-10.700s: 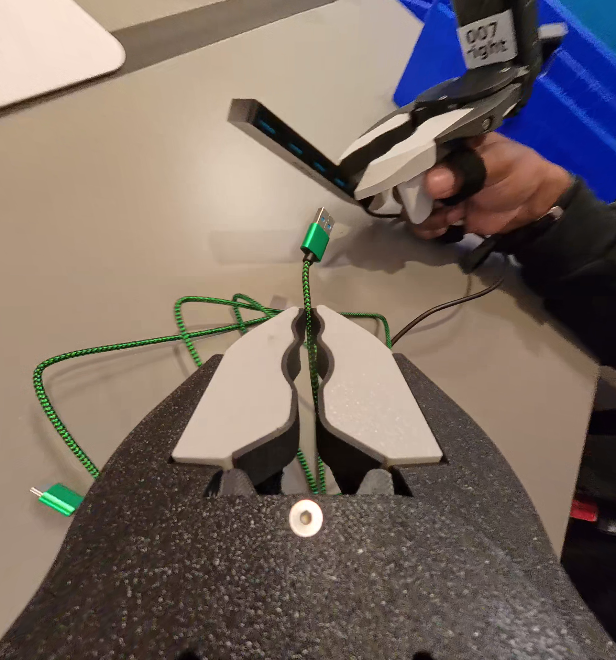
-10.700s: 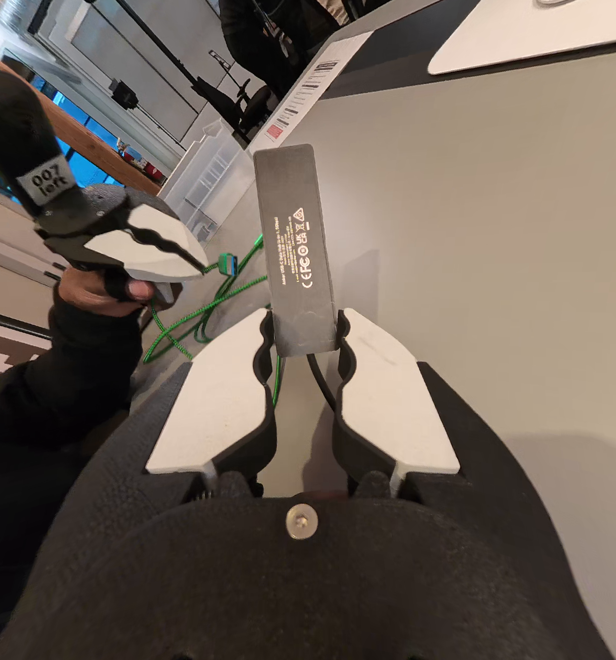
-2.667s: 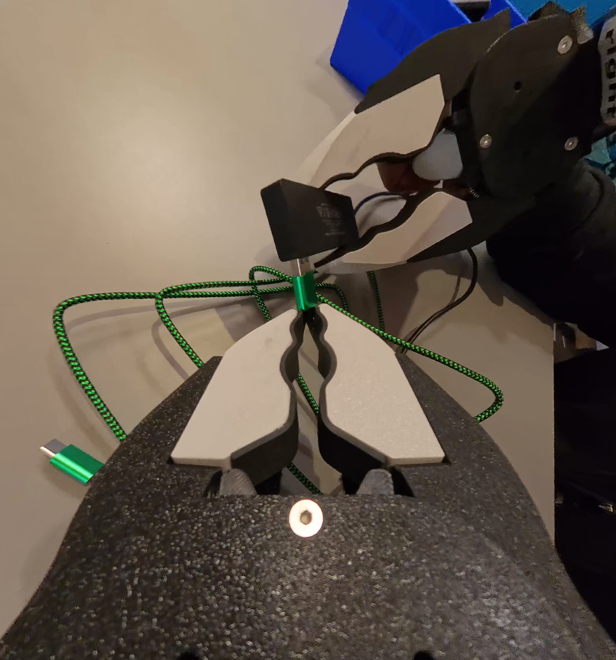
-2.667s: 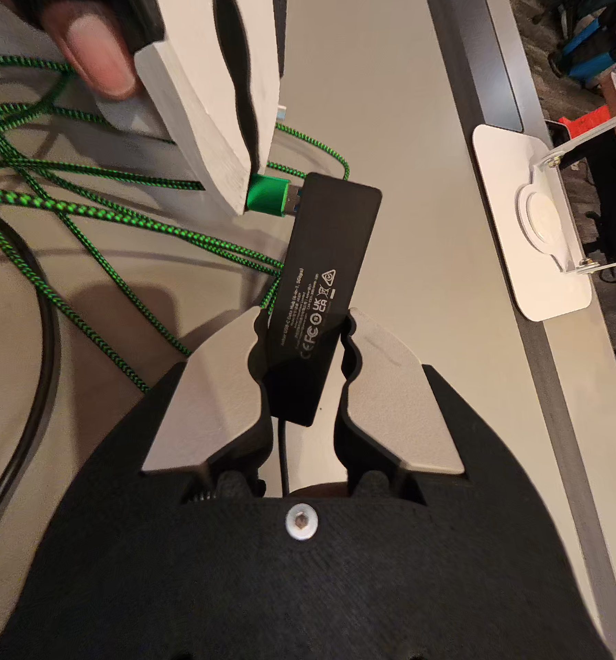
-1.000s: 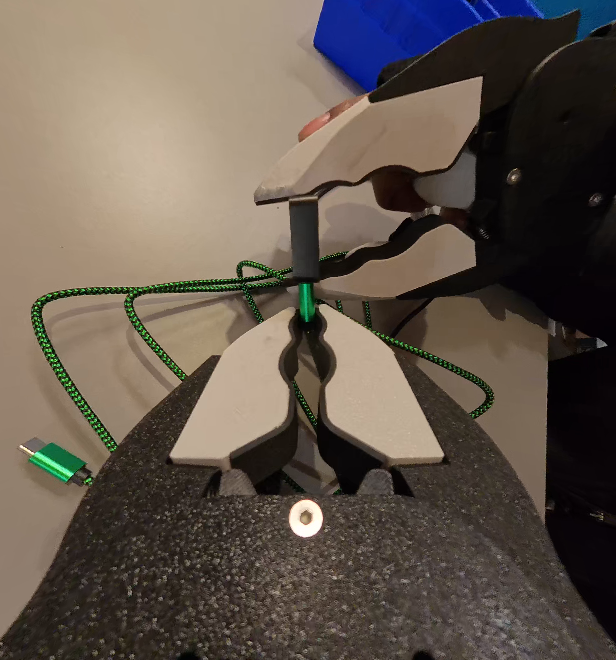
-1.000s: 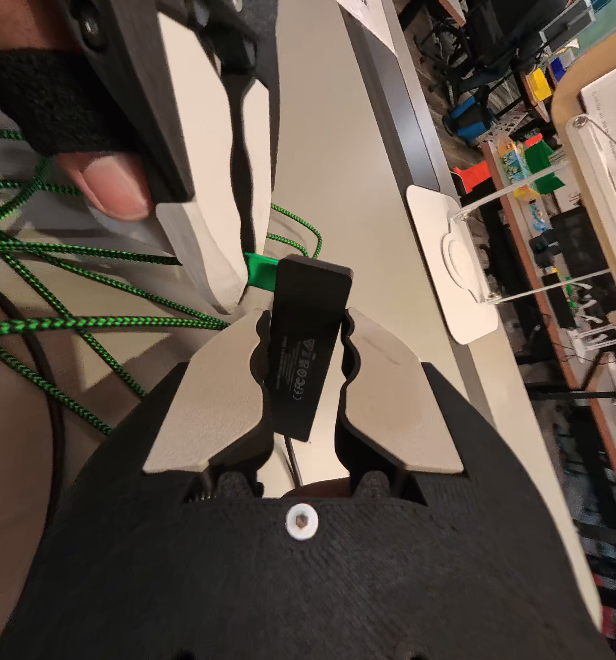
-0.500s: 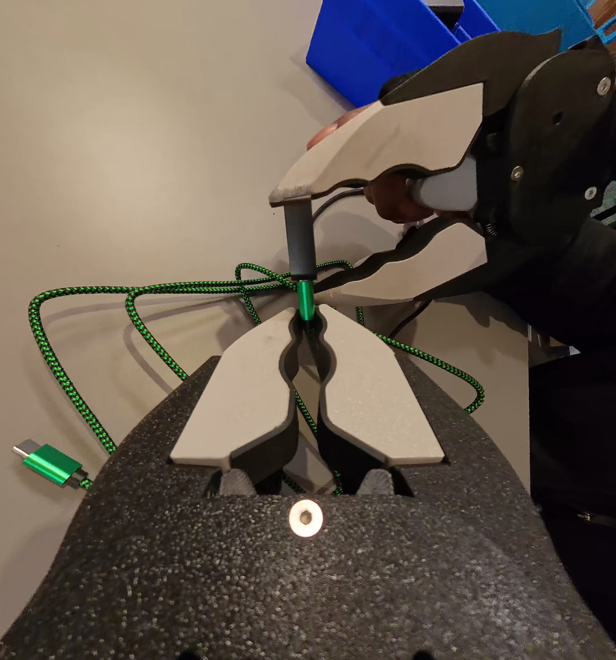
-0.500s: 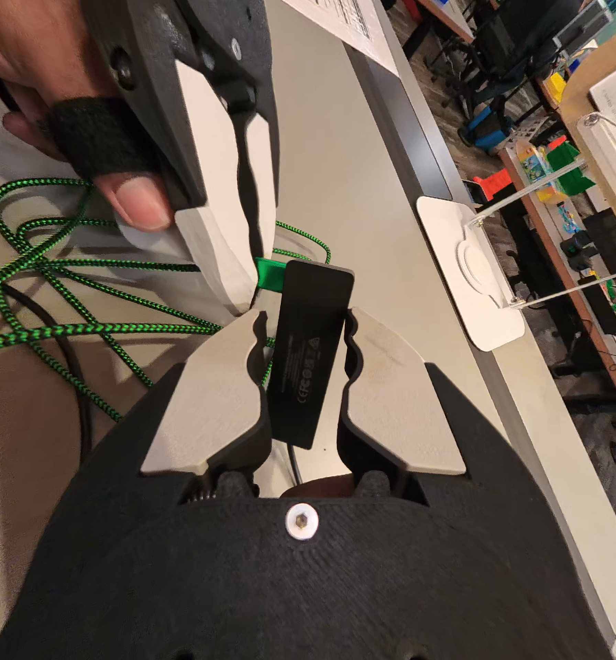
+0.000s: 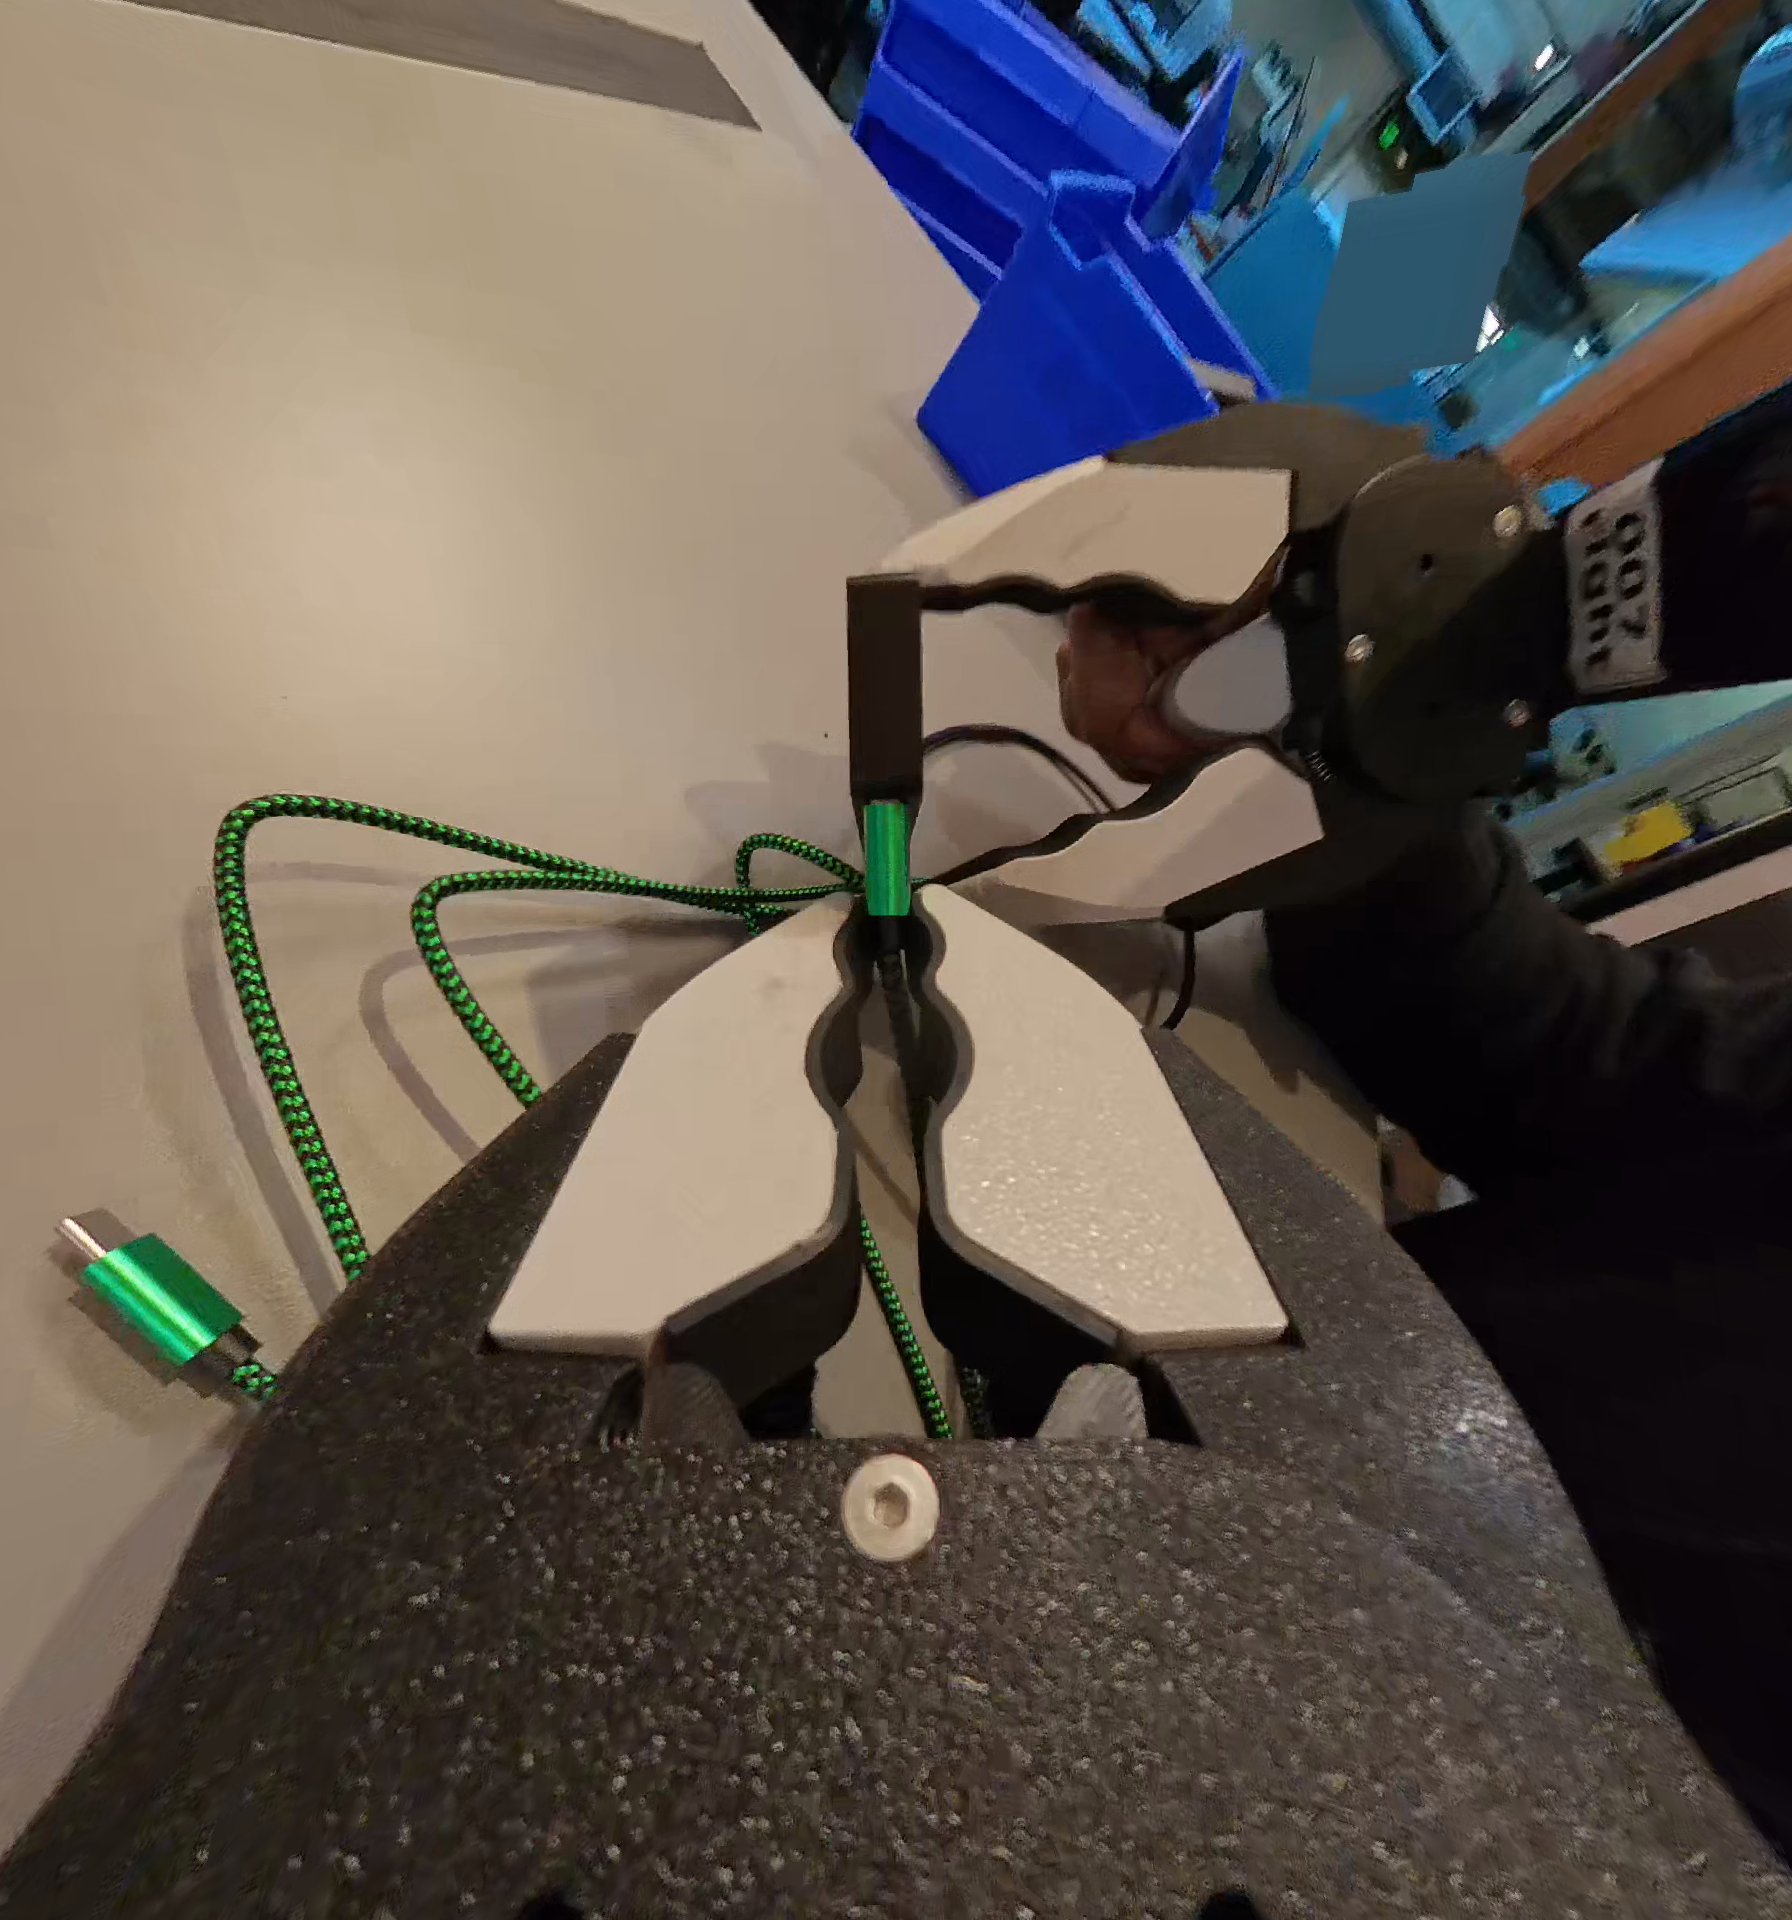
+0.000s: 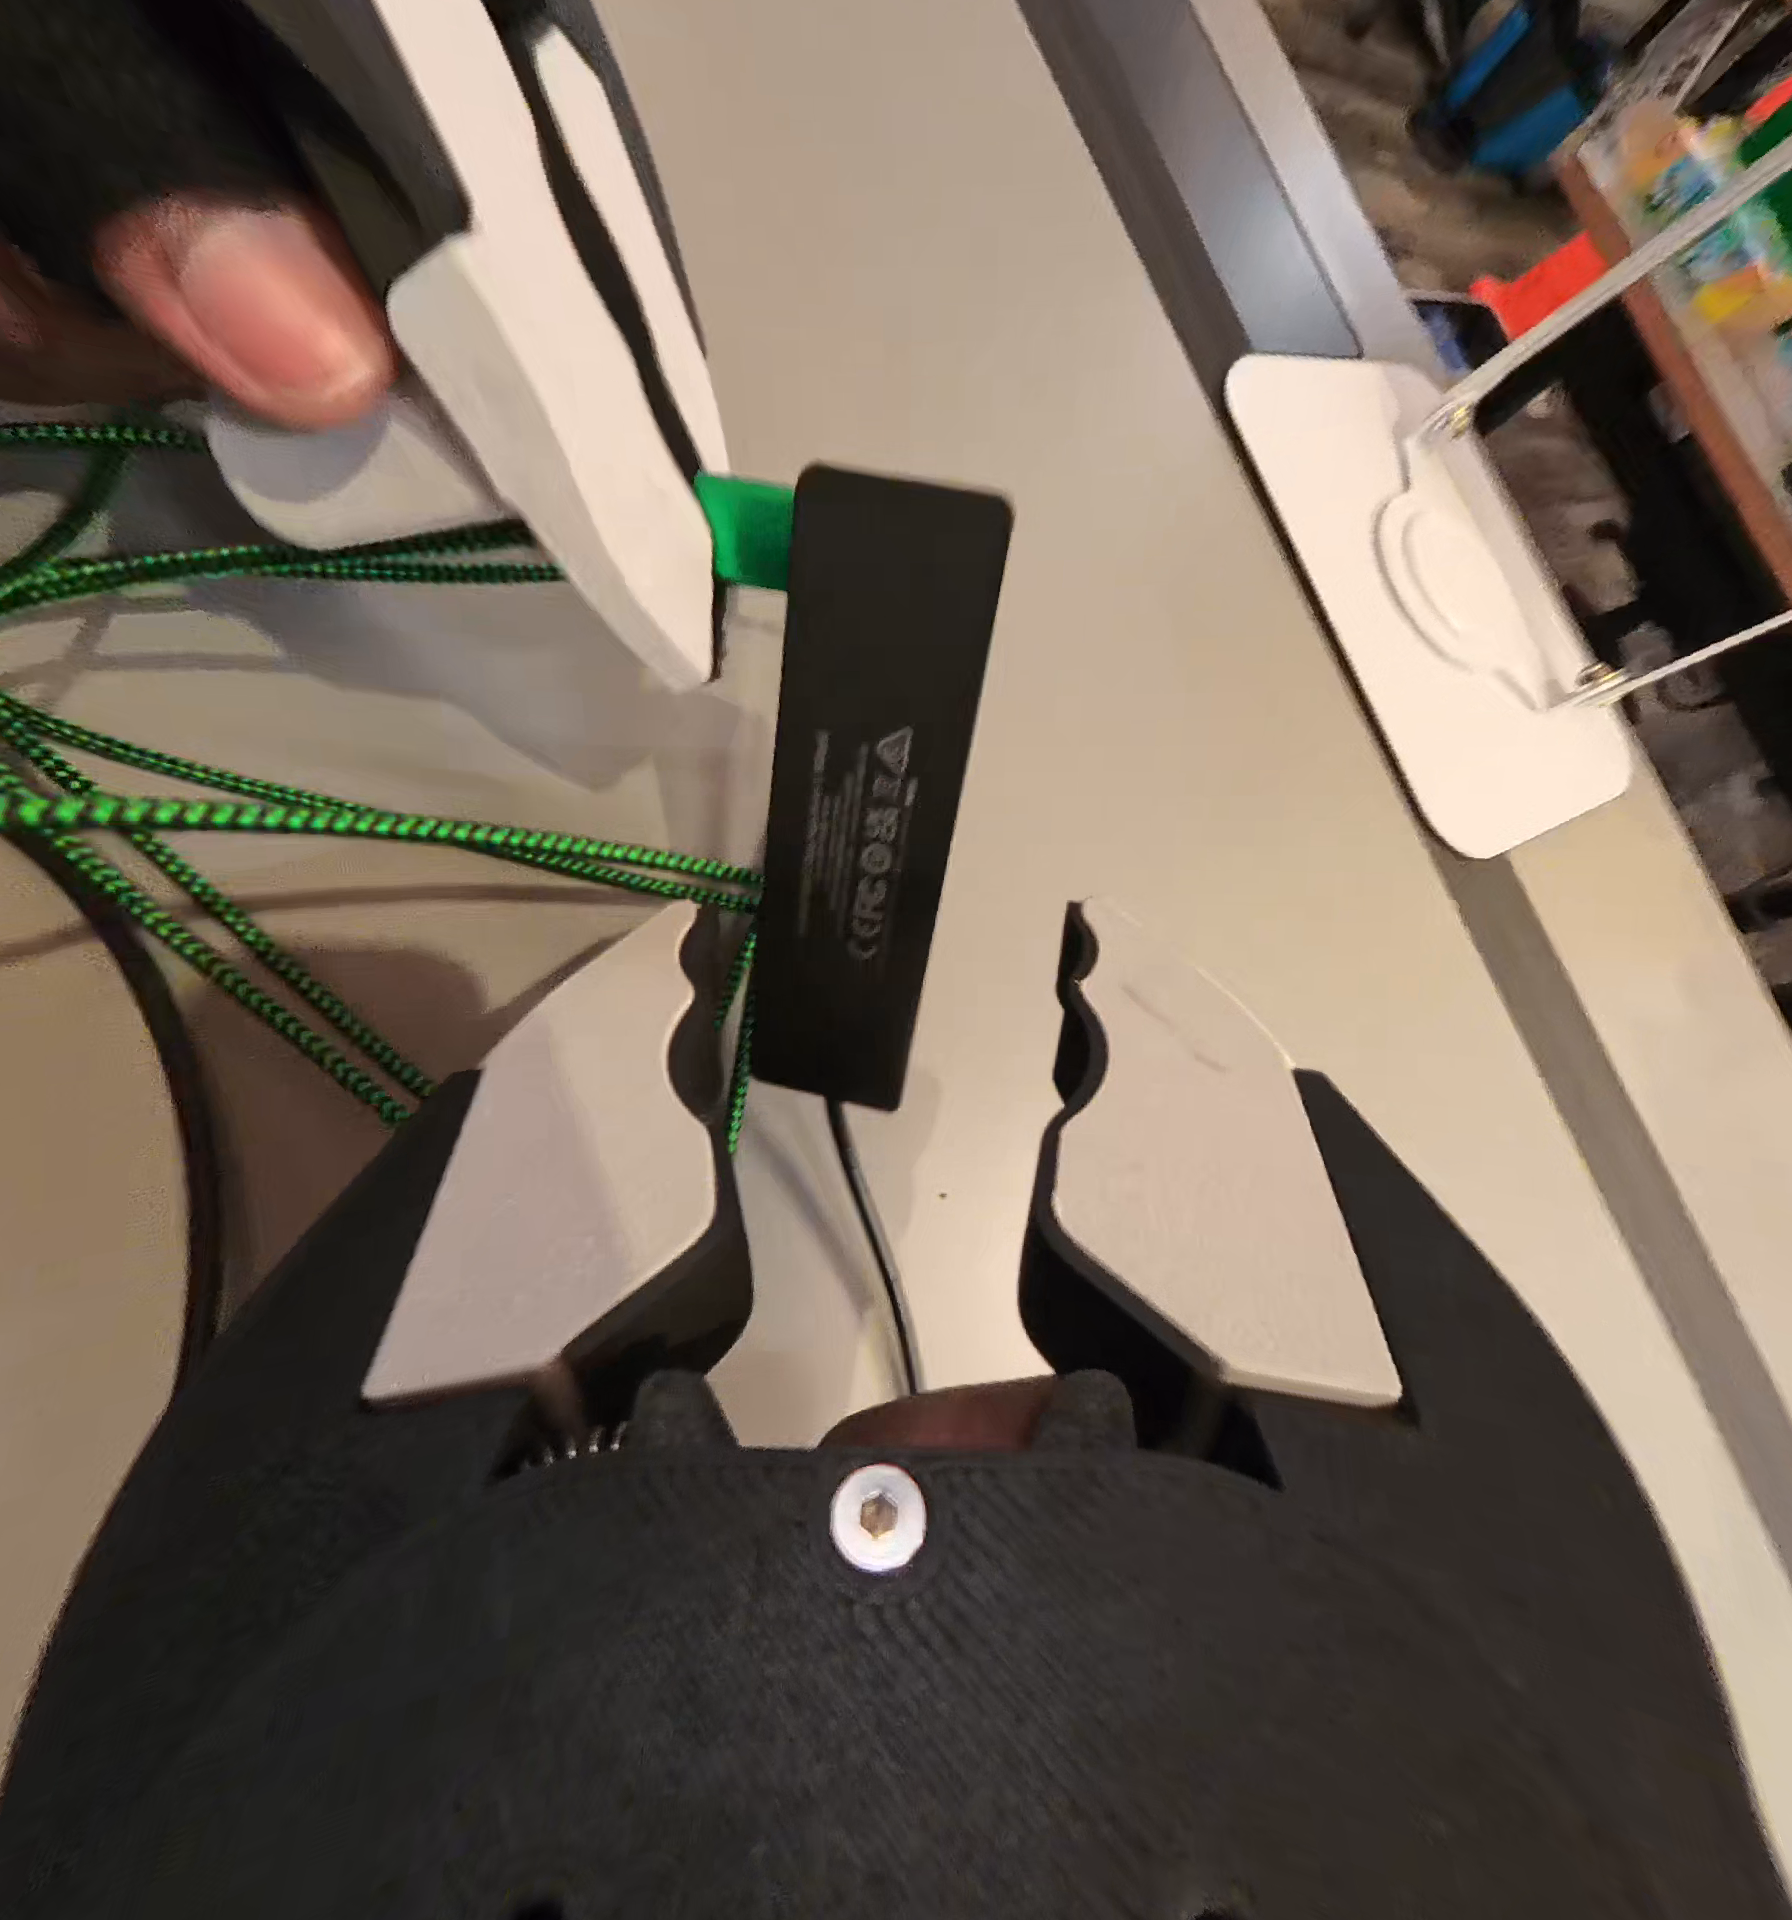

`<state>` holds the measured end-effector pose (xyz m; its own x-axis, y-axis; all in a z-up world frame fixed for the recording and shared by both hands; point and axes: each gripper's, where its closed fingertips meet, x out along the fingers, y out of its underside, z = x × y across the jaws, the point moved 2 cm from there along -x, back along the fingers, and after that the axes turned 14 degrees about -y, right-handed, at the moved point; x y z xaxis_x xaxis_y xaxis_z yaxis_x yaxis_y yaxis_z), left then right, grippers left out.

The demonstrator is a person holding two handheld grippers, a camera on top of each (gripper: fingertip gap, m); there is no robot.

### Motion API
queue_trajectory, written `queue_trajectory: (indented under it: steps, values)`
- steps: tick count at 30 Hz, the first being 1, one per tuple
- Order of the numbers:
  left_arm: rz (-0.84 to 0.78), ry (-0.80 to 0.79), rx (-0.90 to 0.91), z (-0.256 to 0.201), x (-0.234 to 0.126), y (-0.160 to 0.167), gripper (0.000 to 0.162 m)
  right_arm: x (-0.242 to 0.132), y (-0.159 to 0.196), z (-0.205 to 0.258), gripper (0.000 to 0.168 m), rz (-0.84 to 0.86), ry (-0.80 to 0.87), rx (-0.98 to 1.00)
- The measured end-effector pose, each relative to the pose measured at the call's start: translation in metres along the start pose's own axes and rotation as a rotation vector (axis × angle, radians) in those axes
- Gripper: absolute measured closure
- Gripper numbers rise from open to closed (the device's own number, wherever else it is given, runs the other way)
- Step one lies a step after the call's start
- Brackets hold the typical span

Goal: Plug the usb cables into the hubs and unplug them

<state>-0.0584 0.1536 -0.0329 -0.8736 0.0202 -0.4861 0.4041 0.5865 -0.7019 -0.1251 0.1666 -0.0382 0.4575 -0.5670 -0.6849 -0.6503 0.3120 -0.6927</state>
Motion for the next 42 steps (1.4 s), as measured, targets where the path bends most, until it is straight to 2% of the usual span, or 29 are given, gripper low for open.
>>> queue_trajectory:
  steps: [1, 3, 6, 9, 10, 13, 17, 23, 26, 32, 35, 39, 42]
  values:
    - [-0.012, 0.025, -0.028, -0.001, -0.001, -0.001, 0.156, 0.002, 0.002, 0.002, 0.109, 0.005, -0.020, 0.021]
    - [-0.020, 0.076, -0.073, -0.004, -0.001, -0.003, 0.156, 0.007, 0.007, 0.002, 0.115, 0.038, -0.020, 0.042]
    - [-0.019, 0.092, -0.092, -0.005, 0.001, -0.001, 0.156, 0.011, 0.014, 0.000, 0.133, 0.083, 0.013, 0.049]
    - [-0.027, 0.068, -0.090, -0.001, 0.003, -0.002, 0.154, 0.014, 0.020, -0.001, 0.134, 0.095, -0.025, 0.125]
    - [-0.049, 0.047, -0.097, 0.002, 0.002, -0.006, 0.146, 0.014, 0.025, -0.004, 0.134, 0.108, -0.019, 0.160]
    - [-0.112, -0.018, -0.087, 0.013, -0.007, -0.016, 0.135, 0.012, 0.042, -0.016, 0.133, 0.146, -0.003, 0.269]
    - [-0.166, -0.048, -0.072, 0.019, -0.017, -0.025, 0.133, 0.014, 0.061, -0.026, 0.133, 0.179, 0.017, 0.399]
    - [-0.148, -0.079, -0.032, 0.021, -0.015, -0.022, 0.133, 0.013, 0.064, -0.032, 0.133, 0.135, 0.027, 0.428]
    - [-0.147, -0.106, 0.016, 0.022, -0.014, -0.021, 0.132, 0.007, 0.055, -0.035, 0.129, 0.050, 0.003, 0.445]
    - [-0.193, -0.170, 0.134, 0.021, -0.021, -0.027, 0.123, -0.005, 0.059, -0.047, 0.124, -0.064, -0.036, 0.526]
    - [-0.235, -0.214, 0.200, 0.020, -0.026, -0.032, 0.116, -0.001, 0.064, -0.045, 0.118, -0.109, -0.127, 0.586]
    - [-0.272, -0.242, 0.273, 0.011, -0.043, -0.031, 0.106, -0.007, 0.061, -0.047, 0.116, -0.200, -0.172, 0.629]
    - [-0.303, -0.300, 0.283, 0.009, -0.073, -0.021, 0.102, -0.009, 0.061, -0.049, 0.116, -0.234, -0.196, 0.662]
